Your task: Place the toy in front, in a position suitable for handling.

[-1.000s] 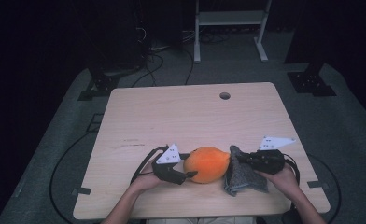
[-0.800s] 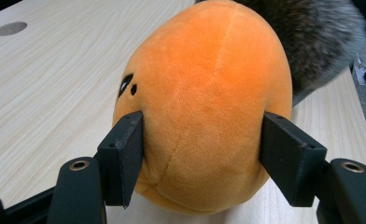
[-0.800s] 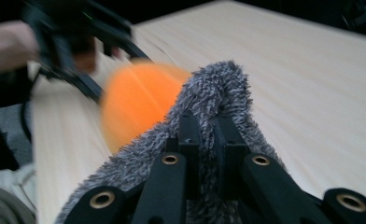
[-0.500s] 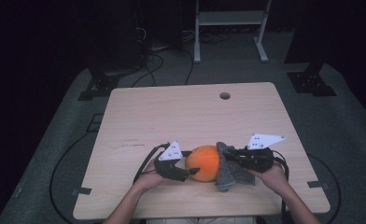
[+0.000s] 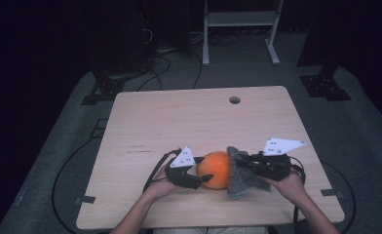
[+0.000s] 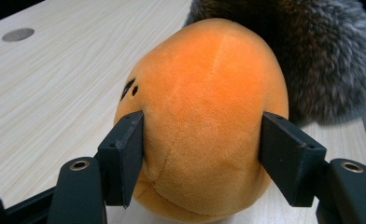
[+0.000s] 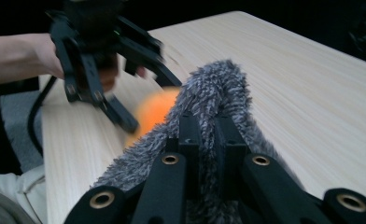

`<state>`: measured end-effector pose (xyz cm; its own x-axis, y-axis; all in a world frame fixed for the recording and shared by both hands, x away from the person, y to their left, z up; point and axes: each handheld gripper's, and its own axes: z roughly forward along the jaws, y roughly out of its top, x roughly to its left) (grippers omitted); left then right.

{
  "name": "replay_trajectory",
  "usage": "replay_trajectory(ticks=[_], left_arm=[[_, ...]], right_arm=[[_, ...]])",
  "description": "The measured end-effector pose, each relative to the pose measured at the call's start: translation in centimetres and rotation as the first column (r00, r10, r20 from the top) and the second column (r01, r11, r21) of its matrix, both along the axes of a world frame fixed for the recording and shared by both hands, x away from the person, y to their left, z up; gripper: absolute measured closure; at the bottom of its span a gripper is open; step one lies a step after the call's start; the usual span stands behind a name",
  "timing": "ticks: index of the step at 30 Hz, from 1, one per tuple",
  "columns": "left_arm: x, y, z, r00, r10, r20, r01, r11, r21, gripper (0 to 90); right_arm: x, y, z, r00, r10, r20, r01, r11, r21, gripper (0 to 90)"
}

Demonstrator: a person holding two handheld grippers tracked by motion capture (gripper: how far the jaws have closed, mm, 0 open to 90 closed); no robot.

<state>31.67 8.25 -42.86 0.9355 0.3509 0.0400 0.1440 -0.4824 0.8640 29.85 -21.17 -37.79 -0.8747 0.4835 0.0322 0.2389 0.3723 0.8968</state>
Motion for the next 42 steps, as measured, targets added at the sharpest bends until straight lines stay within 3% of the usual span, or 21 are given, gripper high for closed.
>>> replay_trajectory(ticks=[2,4,6,11,14,18,22,25,31,33,36,42], left_arm=[[-0.2,-0.1,0.1,0.9999,-0.012,0.011,0.012,0.9999,0.010,34.1],[-0.3,0.0,0.0,0.9998,-0.014,0.016,0.013,0.9998,0.015,34.6],[-0.2,0.2,-0.1,0.9999,-0.003,0.011,0.003,1.0000,0.007,35.4],[0.2,0.7,-0.2,0.9998,0.013,-0.018,-0.013,0.9996,-0.024,35.6],[0.1,0.5,-0.1,0.9997,0.019,-0.016,-0.019,0.9996,-0.018,35.6],[0.1,0.3,0.0,0.9995,0.026,-0.018,-0.026,0.9994,-0.021,35.8],[0.0,0.1,0.1,0.9996,0.026,-0.006,-0.026,0.9996,-0.009,35.9],[-0.1,-0.1,0.2,0.9998,0.019,0.005,-0.019,0.9998,0.002,36.1],[-0.5,-0.2,0.1,0.9997,0.016,0.019,-0.016,0.9999,0.005,36.8],[-0.3,-0.1,0.0,0.9998,0.019,0.012,-0.018,0.9998,-0.008,37.0],[-0.3,0.0,0.0,0.9998,0.018,0.010,-0.018,0.9997,-0.016,37.1],[-0.5,-0.3,0.2,0.9997,0.018,0.019,-0.018,0.9998,-0.008,37.2]], right_arm=[[0.2,1.6,0.3,0.9997,0.026,0.003,-0.026,1.000,-0.014,82.8],[0.7,2.9,0.0,0.9992,0.039,0.001,-0.039,0.998,-0.057,82.8],[1.3,3.2,-0.8,0.9990,0.037,-0.024,-0.038,0.997,-0.072,82.8],[1.8,1.0,-1.6,0.9988,-0.026,-0.042,0.022,0.997,-0.076,82.9],[1.6,-0.8,-2.0,0.9950,-0.070,-0.072,0.063,0.994,-0.089,82.8],[0.7,-1.6,-1.9,0.9947,-0.075,-0.070,0.071,0.996,-0.058,82.8],[-0.1,0.0,-0.5,0.9991,-0.017,-0.039,0.015,0.999,-0.043,82.8],[-0.1,1.9,0.4,0.9995,0.028,-0.013,-0.029,0.998,-0.059,82.8],[1.1,4.3,0.0,0.9987,0.048,-0.019,-0.049,0.995,-0.081,82.8],[1.5,4.1,-0.5,0.9993,0.035,-0.014,-0.036,0.994,-0.101,82.8],[1.9,2.6,-1.2,0.9994,-0.002,-0.036,-0.001,0.997,-0.078,82.8],[1.7,-0.6,-2.0,0.9949,-0.089,-0.048,0.083,0.990,-0.112,82.8]])
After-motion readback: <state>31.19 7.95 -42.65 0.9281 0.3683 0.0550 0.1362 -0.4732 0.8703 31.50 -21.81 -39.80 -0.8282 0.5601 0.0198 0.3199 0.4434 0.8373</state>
